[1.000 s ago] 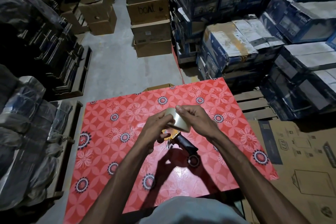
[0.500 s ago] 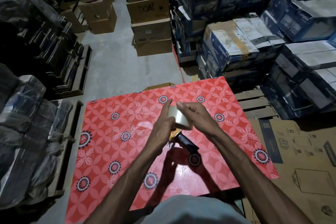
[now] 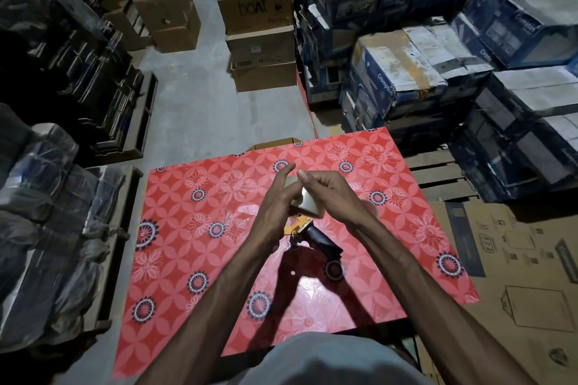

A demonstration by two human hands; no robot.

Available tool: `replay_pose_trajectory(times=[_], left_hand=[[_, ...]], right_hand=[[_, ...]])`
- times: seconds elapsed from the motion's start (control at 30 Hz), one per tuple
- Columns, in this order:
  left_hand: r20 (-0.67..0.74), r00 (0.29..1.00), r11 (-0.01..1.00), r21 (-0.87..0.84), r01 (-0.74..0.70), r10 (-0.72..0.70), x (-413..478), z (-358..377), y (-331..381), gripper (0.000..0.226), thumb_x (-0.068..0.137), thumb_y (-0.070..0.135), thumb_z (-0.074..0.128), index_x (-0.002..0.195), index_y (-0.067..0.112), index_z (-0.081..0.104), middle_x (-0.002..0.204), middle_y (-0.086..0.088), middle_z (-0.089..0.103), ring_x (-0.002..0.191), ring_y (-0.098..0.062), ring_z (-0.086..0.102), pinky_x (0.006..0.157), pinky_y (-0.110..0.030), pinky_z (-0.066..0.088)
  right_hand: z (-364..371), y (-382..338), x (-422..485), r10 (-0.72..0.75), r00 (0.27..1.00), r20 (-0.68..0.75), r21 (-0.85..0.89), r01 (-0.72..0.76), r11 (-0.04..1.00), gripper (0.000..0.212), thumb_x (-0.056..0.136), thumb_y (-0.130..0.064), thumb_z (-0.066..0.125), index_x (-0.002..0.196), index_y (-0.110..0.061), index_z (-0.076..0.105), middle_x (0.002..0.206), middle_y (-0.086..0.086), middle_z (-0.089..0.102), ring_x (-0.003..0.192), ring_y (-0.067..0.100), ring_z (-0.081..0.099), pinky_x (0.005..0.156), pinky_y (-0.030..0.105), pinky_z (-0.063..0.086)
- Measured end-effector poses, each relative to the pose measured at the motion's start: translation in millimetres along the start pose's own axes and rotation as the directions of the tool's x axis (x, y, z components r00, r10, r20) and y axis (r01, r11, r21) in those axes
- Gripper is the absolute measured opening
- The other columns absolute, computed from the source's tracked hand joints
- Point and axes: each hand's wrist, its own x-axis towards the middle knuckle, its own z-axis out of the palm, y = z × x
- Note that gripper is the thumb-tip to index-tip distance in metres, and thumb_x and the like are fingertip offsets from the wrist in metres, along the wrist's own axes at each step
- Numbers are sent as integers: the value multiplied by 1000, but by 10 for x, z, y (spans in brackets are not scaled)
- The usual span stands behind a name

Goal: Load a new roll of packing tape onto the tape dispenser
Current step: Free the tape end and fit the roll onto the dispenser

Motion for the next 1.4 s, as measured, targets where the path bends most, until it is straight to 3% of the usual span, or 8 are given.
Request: replay_pose_trajectory(times=[0.17, 0.3, 0.47, 0.83, 1.03, 1.23, 1.3, 1.4], left_hand=[[-26, 1000, 1000, 4, -5, 5, 9, -14, -54, 81, 75, 39, 52, 155, 46, 45, 131, -11, 66, 107, -32, 70, 99, -52, 60], [-29, 1000, 1000, 17, -6, 6, -19, 18, -68, 78, 81, 46, 53, 157, 48, 40, 127, -9, 67, 87, -16, 68, 71, -31, 50], [-17, 1000, 1000, -16, -19, 19, 17, 4, -74, 77, 80, 49, 59, 156, 42, 45, 144, -13, 61, 106, -14, 67, 79, -30, 51], [-32, 999, 999, -24, -39, 38, 37, -33, -136, 84, 74, 35, 57, 157, 37, 47, 141, -33, 58, 76, -7, 62, 73, -24, 52], [1, 999, 998, -51, -39, 40, 26, -11, -212, 105, 55, 24, 62, 158, 32, 44, 123, -16, 62, 69, -7, 70, 49, -15, 47], [40, 999, 999, -49, -2, 4, 118, -86, -186, 85, 75, 34, 55, 158, 42, 42, 131, -14, 69, 98, -26, 77, 74, -30, 50], [17, 1000, 1000, -23, -4, 5, 118, -80, -159, 82, 78, 34, 57, 158, 41, 43, 121, -20, 72, 90, -27, 81, 76, -34, 51], [-3, 1000, 999, -48, -7, 7, 117, -72, -135, 73, 87, 31, 60, 159, 36, 45, 106, -26, 65, 63, -3, 71, 64, -25, 54]], right_hand=[[29, -22, -25, 18, 1000, -5, 49, -18, 999, 66, 100, -61, 58, 82, 1, 70, 83, 36, 64, 71, 27, 59, 74, 41, 45], [32, -51, -44, 24, 1000, -13, 28, -24, 999, 62, 102, -58, 56, 77, -3, 70, 74, 22, 66, 70, 23, 57, 76, 40, 44], [54, -62, -63, 57, 998, 0, 43, -57, 997, 50, 106, -49, 56, 77, -14, 76, 79, 17, 74, 73, 22, 67, 78, 41, 51], [109, -18, -70, 87, 996, 20, 69, -89, 994, 59, 107, -44, 57, 86, 10, 68, 75, 15, 68, 69, 18, 64, 72, 33, 48], [75, -5, -28, 163, 986, -27, 66, -161, 985, 61, 94, -67, 61, 70, -11, 68, 68, 8, 64, 66, 21, 60, 70, 38, 46], [38, -35, 16, 134, 991, 12, 30, -134, 991, 73, 93, -72, 56, 82, -2, 71, 75, 14, 67, 70, 23, 62, 73, 40, 48], [63, -27, 21, 119, 993, 13, 14, -119, 993, 70, 95, -71, 55, 81, -5, 73, 78, 21, 68, 70, 23, 63, 72, 41, 48], [97, -4, 36, 128, 992, -8, -12, -128, 992, 58, 98, -66, 56, 76, -16, 76, 80, 15, 74, 71, 19, 66, 73, 40, 50]])
